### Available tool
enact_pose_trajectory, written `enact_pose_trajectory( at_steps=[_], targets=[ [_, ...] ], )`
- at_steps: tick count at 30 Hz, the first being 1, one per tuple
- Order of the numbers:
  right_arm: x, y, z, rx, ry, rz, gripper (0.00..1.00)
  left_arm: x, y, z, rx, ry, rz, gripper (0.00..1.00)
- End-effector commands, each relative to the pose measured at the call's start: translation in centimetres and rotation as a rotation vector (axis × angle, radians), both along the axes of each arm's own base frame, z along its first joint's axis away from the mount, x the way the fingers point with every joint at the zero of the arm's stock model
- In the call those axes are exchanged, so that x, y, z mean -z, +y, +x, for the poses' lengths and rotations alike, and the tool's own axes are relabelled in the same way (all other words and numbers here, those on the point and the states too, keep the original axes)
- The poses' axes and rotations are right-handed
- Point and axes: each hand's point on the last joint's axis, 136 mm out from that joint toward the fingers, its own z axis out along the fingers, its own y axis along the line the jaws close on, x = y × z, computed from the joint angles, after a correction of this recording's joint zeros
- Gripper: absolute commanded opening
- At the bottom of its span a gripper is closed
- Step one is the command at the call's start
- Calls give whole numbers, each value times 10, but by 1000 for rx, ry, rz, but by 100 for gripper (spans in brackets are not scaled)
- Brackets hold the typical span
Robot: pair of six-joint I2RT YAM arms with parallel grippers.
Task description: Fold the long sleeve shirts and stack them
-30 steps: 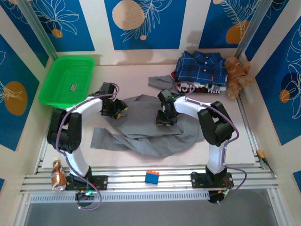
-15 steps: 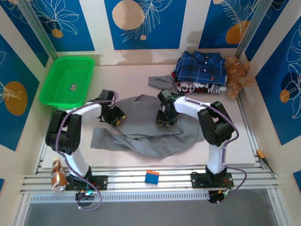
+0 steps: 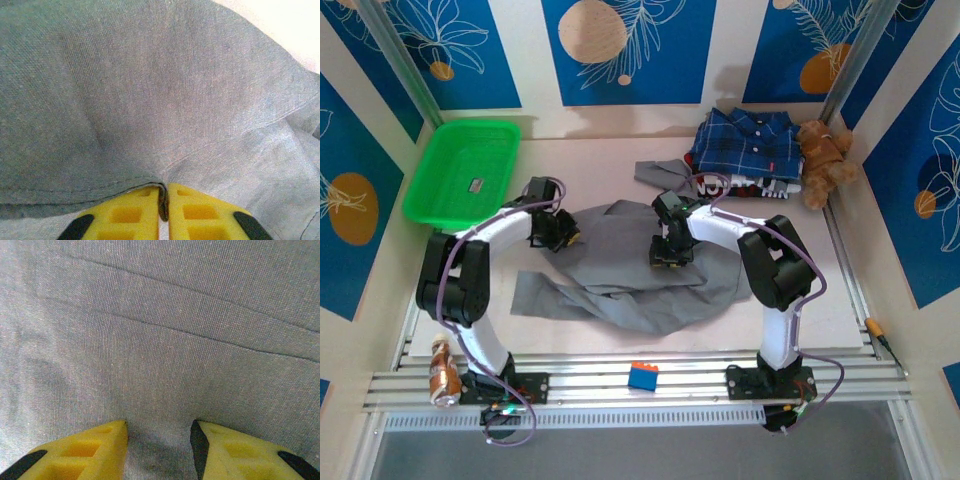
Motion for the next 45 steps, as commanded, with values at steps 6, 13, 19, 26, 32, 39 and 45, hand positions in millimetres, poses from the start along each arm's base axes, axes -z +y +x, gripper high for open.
enact_pose_trajectory(
  at_steps=[6,13,19,26,32,39,45],
  targets=[
    [19,1,-16,-35,73,-19,40,18,3,-15,0,40,-11,2],
    [19,0,-18,-45,76,-25,40,8,5,-14,-6,2,-19,0],
    [18,0,-22,-53,77,-27,42,-68,6,42,10,-225,-4,0],
    [17,-1,-25,-51,75,-42,42,-129,25,120,-27,-433,6,0],
    [12,-3,-24,-62,71,-57,42,-142,23,179,-34,-555,-66,0],
    [-25,-13,-9,-27,-36,-80,52,-134,22,233,-88,-624,-197,1],
    [-94,-26,-20,-27,-159,-84,67,-155,47,239,-118,-652,-181,65]
  ],
)
